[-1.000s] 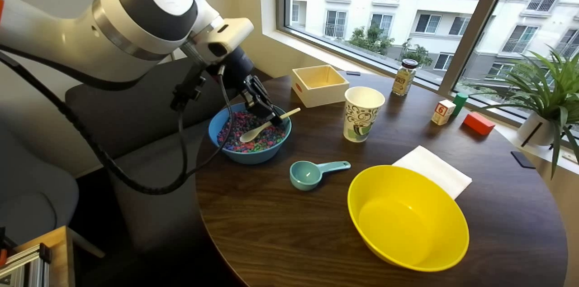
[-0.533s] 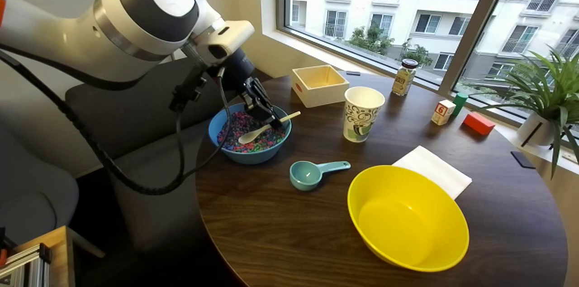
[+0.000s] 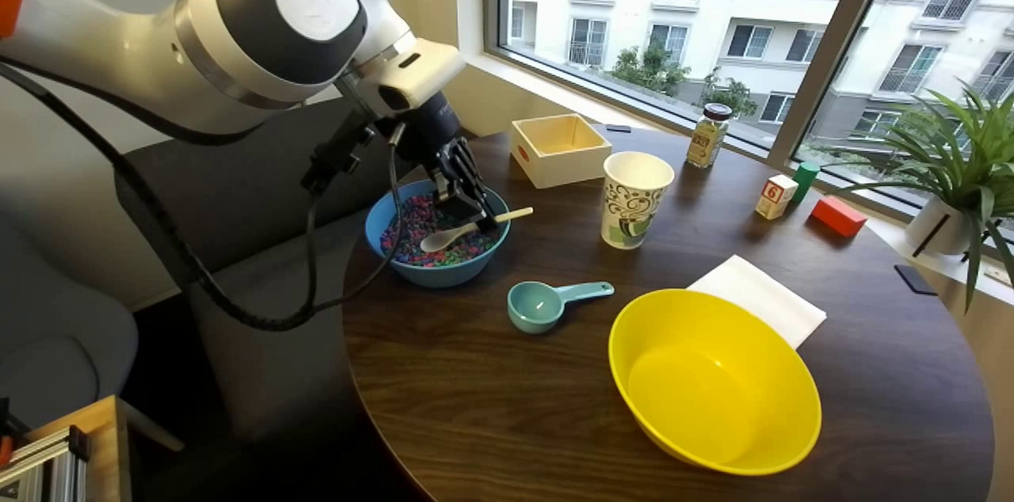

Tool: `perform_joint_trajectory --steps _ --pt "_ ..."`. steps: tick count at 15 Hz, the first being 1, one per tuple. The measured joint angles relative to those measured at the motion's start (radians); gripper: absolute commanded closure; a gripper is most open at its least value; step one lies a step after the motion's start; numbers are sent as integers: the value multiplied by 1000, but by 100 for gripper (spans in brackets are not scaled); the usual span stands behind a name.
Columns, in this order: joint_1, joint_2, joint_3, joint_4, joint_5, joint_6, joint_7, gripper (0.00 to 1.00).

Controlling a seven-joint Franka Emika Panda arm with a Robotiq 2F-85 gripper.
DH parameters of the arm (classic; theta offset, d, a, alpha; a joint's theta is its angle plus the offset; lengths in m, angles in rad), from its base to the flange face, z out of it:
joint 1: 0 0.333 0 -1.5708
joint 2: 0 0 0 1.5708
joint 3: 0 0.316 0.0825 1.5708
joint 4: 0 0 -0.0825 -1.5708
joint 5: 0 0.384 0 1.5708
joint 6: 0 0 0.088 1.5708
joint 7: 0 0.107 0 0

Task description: Use the white spoon to put some of the contents of the blue bowl into the blue ladle

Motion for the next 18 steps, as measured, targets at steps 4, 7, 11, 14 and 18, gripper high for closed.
perform_joint_trajectory --steps 4,7,11,14,18 --pt "0 3 -14 14 72 0 -13 97" --pt "1 4 -13 14 87 0 -15 97" --pt "1 4 -13 15 30 0 2 97" --pt "1 4 -12 18 -54 0 43 97" --pt "18 10 0 17 -113 -1 66 97"
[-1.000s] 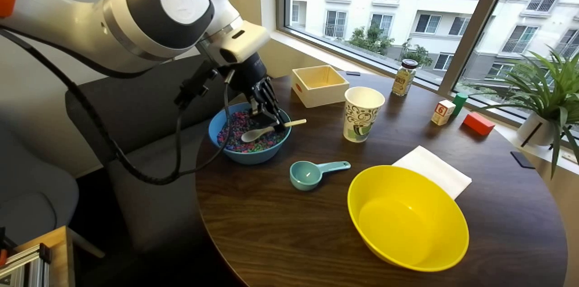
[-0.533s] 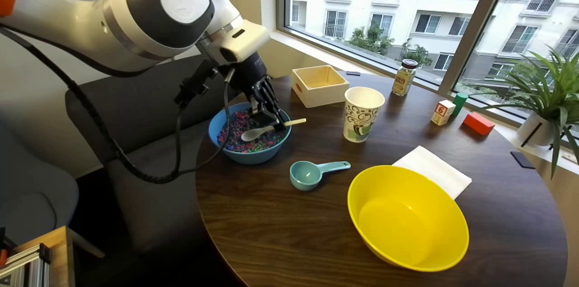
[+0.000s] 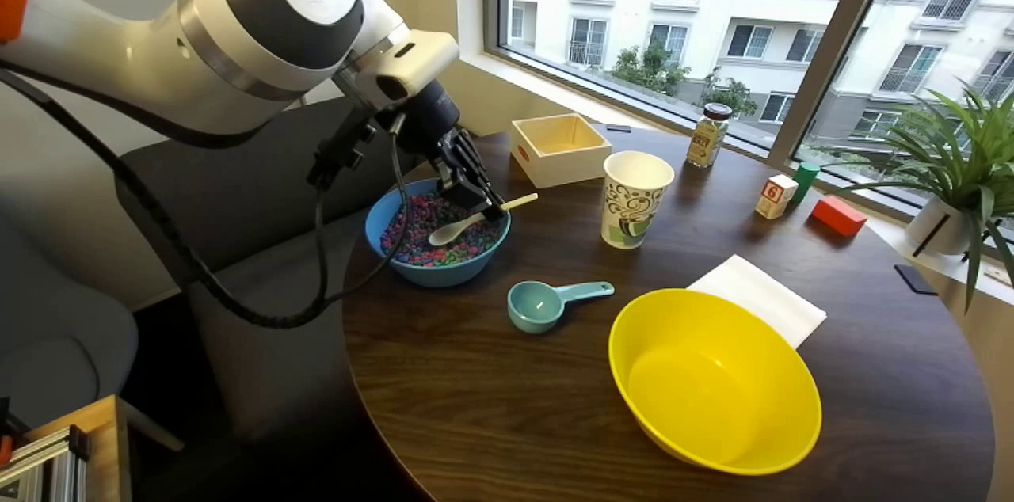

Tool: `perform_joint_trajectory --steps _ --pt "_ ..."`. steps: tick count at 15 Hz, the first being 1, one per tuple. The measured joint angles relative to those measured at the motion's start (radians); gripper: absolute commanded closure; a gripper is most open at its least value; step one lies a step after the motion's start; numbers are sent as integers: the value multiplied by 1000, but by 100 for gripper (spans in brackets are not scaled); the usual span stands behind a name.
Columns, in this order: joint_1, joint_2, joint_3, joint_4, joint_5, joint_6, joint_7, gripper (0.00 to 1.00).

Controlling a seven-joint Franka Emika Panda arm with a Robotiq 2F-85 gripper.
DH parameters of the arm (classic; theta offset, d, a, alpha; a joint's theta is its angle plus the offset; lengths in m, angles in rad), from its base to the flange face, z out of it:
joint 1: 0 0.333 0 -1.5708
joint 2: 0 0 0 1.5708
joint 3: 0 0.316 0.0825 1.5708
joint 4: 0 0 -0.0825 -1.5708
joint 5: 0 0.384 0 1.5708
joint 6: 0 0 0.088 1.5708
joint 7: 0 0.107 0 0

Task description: Use the white spoon to put some of the contents of the blue bowl into the blue ladle

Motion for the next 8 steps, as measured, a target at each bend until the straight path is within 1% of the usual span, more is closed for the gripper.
perform_joint_trajectory --steps 8 --pt "42 15 16 -8 -19 -10 1 97"
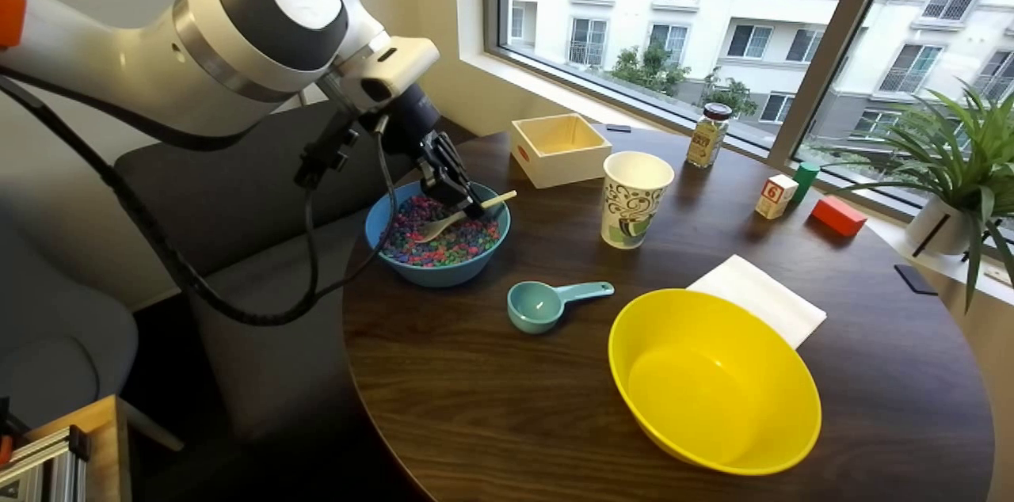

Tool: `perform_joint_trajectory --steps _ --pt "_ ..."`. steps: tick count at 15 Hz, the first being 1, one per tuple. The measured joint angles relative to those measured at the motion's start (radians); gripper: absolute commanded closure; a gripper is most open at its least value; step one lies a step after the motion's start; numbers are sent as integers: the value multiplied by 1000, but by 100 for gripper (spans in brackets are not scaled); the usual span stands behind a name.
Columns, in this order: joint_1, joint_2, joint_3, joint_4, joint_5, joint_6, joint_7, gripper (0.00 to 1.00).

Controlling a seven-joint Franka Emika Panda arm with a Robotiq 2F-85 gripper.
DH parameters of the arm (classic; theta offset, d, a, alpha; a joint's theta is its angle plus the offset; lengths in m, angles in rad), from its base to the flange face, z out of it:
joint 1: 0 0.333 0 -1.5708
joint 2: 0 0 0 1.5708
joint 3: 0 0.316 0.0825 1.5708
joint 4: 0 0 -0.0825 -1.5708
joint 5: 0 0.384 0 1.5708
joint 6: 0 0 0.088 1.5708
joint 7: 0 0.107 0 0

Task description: Use the white spoon to put some of the contents of the blue bowl into the blue ladle

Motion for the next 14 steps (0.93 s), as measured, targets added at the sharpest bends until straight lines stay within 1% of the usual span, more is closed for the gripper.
perform_joint_trajectory --steps 5,11,14 --pt "-1 0 -13 4 29 -1 -3 97" --pt "-9 0 -39 24 178 -1 -68 97" --pt "-12 0 -47 36 225 -1 -89 97"
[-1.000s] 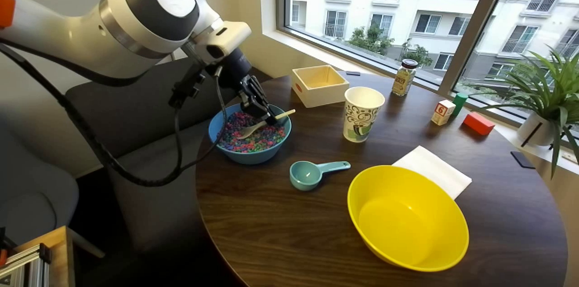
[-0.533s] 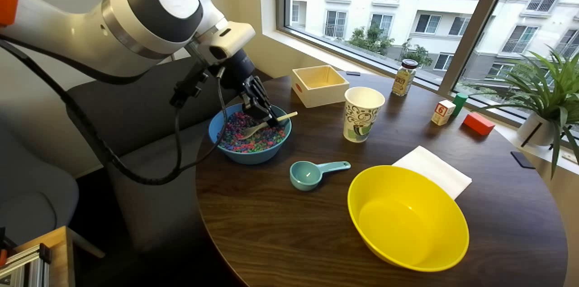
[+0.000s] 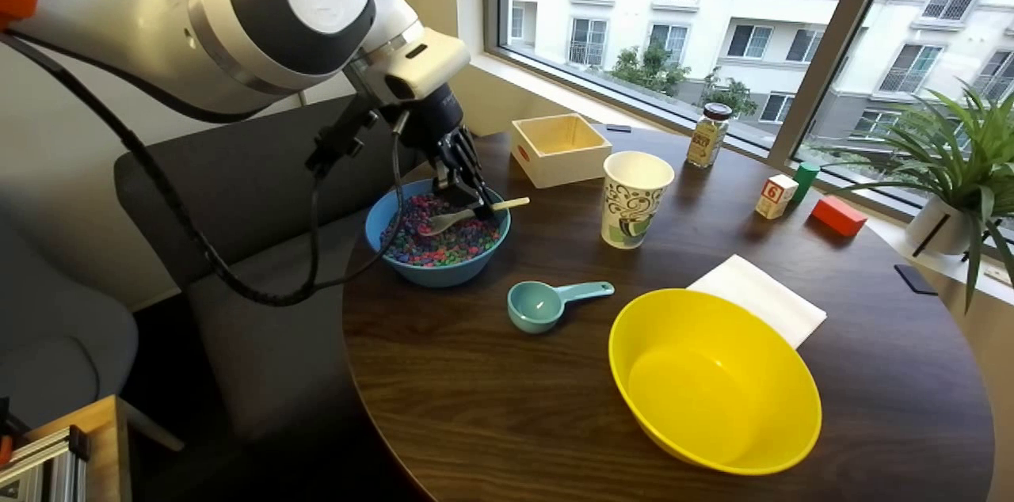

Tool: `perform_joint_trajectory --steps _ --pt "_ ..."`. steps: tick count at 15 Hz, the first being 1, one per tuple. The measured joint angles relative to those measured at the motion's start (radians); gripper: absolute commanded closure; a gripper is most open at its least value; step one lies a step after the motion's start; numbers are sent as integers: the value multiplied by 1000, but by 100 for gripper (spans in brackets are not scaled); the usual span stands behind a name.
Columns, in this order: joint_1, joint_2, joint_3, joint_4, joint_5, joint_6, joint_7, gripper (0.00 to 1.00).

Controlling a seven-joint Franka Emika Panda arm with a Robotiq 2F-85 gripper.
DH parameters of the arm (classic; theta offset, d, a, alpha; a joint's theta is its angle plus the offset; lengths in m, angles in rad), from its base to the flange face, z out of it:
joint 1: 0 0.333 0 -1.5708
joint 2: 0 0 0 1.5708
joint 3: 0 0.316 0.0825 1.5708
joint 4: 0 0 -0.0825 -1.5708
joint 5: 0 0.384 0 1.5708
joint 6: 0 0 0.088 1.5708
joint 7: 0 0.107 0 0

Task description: Use the white spoon to put some of the contents of the blue bowl into the blue ladle

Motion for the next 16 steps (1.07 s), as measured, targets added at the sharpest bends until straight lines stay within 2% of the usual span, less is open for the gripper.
perform_joint_trajectory --steps 7,12,16 --pt "-22 -29 -17 31 63 -6 -49 97" --pt "-62 -83 -34 35 60 -51 -59 97" --pt "-117 -113 -48 35 15 -63 -59 97"
